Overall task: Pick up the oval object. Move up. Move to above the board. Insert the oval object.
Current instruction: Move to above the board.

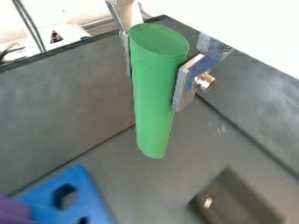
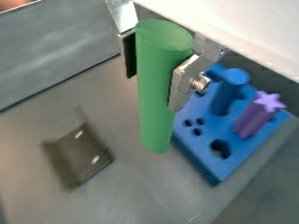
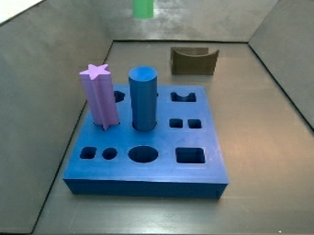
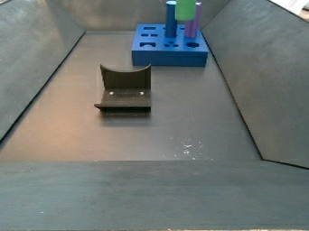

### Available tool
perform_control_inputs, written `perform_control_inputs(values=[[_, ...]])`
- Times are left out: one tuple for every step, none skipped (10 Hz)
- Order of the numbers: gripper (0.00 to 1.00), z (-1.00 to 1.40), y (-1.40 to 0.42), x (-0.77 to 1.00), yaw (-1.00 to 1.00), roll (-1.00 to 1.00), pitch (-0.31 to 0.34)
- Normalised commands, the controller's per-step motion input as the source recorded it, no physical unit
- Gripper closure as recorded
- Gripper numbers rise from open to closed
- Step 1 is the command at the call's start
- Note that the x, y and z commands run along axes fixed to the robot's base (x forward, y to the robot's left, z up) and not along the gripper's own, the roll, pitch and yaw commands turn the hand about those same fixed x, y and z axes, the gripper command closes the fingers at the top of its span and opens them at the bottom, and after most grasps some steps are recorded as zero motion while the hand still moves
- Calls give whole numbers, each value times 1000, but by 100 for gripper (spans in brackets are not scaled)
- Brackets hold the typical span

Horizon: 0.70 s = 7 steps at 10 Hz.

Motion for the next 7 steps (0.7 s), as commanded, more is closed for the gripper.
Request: perform_control_inputs(values=[[100, 161, -1000, 118, -607, -74, 152], [100, 164, -1000, 133, -320, -61, 167], [100, 164, -1000, 147, -169, -47, 168], [100, 166, -1000, 162, -70, -30, 165], [100, 170, -1000, 176, -29, -6, 149], [100, 173, -1000, 200, -3, -11, 141], [100, 150, -832, 187, 5, -2, 135]])
